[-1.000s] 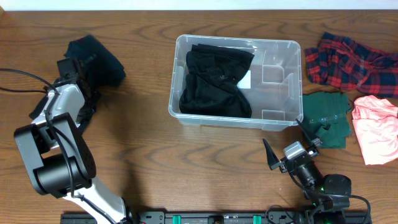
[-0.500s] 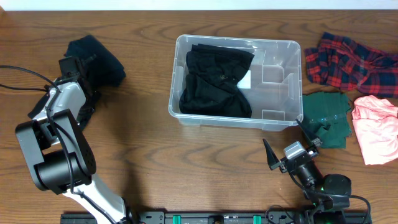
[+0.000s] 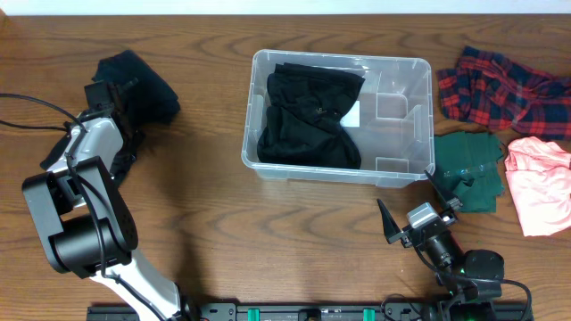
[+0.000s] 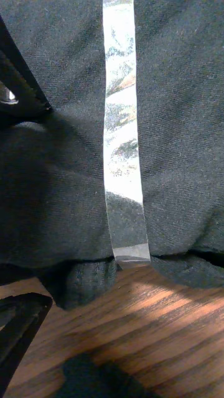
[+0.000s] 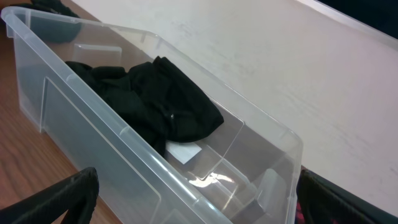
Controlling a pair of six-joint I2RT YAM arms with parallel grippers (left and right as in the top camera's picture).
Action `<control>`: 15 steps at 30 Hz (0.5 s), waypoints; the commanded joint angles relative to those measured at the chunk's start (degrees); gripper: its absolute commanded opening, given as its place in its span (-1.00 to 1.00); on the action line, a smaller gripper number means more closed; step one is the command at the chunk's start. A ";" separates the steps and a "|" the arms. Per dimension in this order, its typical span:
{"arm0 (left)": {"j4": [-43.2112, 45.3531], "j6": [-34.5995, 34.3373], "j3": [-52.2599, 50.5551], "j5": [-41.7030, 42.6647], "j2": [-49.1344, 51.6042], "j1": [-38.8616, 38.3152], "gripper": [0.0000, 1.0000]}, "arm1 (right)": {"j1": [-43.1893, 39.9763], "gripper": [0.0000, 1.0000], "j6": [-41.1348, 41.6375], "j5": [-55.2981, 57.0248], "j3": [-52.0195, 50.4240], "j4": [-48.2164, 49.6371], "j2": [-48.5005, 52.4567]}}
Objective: Pack container
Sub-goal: 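Grasp the taped black folded garment with the left gripper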
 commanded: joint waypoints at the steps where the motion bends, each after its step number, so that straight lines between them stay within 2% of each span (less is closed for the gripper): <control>1: -0.96 -0.50 -2.01 3.37 4.81 1.01 0.81 | 0.33 0.98 -0.59 -0.35 -0.11 -0.13 -0.26; 8: -1.22 0.35 -2.01 3.39 4.81 1.01 0.80 | 0.33 0.99 -0.59 -0.35 -0.11 -0.13 -0.26; 15: -2.75 0.35 -2.01 3.39 4.81 1.01 0.57 | 0.33 0.98 -0.59 -0.35 -0.11 -0.13 -0.26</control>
